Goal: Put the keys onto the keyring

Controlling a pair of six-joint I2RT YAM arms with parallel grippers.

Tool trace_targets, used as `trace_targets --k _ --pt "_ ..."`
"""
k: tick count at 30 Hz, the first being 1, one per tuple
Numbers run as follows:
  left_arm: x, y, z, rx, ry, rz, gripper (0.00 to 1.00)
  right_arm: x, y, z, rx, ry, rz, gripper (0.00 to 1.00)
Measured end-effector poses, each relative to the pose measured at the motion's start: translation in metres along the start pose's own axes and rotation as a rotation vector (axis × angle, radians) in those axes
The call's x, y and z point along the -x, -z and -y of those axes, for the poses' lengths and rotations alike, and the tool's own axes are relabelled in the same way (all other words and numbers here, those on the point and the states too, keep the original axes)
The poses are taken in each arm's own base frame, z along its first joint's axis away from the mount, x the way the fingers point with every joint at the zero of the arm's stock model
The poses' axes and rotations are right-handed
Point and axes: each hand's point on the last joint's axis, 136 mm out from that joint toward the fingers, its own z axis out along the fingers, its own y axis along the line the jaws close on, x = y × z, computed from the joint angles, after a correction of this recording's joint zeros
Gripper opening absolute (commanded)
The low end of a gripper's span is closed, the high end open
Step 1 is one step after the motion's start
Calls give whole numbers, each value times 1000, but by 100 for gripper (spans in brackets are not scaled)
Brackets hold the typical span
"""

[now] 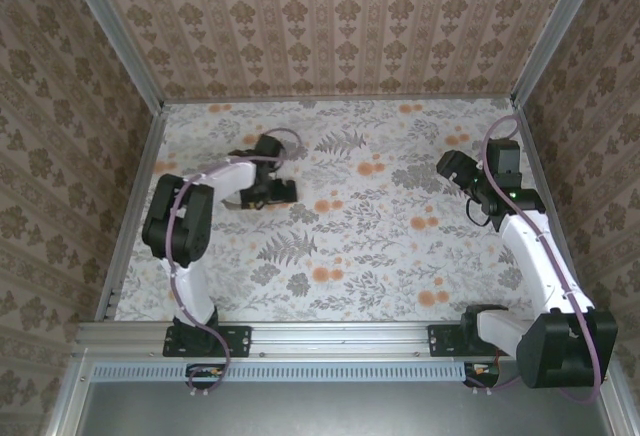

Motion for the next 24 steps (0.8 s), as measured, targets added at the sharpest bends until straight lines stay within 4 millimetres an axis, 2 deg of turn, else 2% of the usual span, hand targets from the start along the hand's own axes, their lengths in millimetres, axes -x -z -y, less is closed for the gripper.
trace_targets --k 3,5,6,8,12,15,20,22,24 --pt "-28 6 41 -42 -103 -20 100 -2 0 0 3 0 -11 92" --pt "-48 13 53 -65 -142 -55 100 -4 1 0 1 -1 -16 92" --pt "-54 18 53 -70 -147 -66 100 -4 1 0 4 0 -16 92" --pt "-50 32 47 -78 -133 -55 100 -3 3 -1 8 0 -13 92" --pt "-13 68 29 -138 -66 43 97 -4 3 -3 22 0 -20 91" --pt "12 79 24 -190 -60 108 94 -6 3 -6 36 1 -29 88" --pt "4 74 28 -205 -46 69 89 -15 4 -21 110 19 -74 78" --pt "-4 69 24 -197 2 40 89 -26 3 -34 149 73 -115 74" --pt "-16 65 14 -183 62 13 89 -43 -3 -56 189 162 -182 69"
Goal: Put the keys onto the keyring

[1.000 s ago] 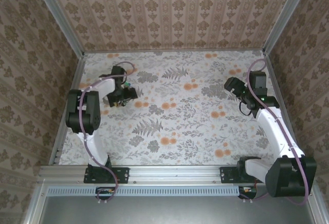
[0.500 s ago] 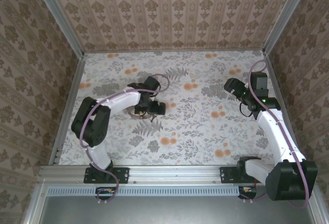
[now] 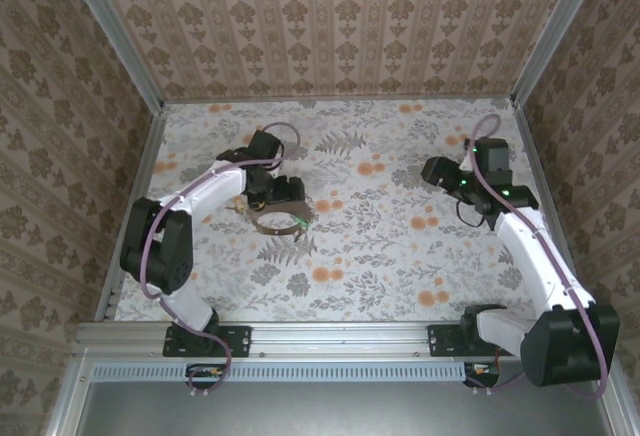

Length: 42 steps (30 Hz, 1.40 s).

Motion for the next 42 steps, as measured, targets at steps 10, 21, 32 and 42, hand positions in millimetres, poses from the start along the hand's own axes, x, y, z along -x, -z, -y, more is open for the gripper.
trace_targets --k 10,21,32,42 --pt "-19 65 -84 -13 329 106 87 -102 -101 -142 208 439 -399 41" --pt "-72 62 -89 -127 337 76 87 -135 -178 -172 221 192 -569 21" --pt "-61 61 -75 -227 299 131 82 -155 -216 -167 238 58 -668 22" --pt "-55 64 -70 -258 285 151 79 -160 -222 -179 299 25 -705 24"
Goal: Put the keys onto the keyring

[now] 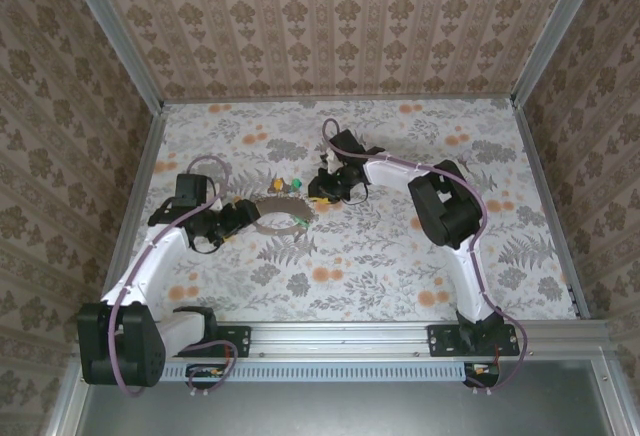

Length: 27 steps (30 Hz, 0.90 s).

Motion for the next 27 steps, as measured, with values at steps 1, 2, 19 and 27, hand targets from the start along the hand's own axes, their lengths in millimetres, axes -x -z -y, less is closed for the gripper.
trace_targets --k 1,2,19,27 --pt "0 0 1 -3 -1 0 79 -1 -2 2 0 -3 -5 24" --pt "0 0 1 -8 -2 1 78 -1 -3 3 -1 -9 -9 23" --pt "4 -3 8 -51 -22 11 76 1 -11 -15 84 20 -19 24" --pt "-11 -13 -2 -59 6 -13 75 -1 -16 -17 93 21 -24 29"
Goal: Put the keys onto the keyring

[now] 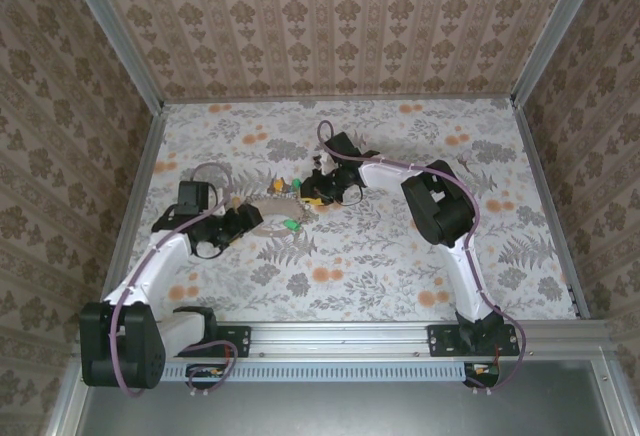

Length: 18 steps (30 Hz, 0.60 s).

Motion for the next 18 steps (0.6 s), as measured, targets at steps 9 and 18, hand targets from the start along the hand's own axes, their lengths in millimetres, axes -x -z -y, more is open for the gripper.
trace_targets --k 9,18 --pt "-2 -1 0 -13 16 8 56 -2 0 13 -32 -14 14 28" --pt "-16 -16 -15 7 60 -32 43 -5 2 17 -47 -22 34 22"
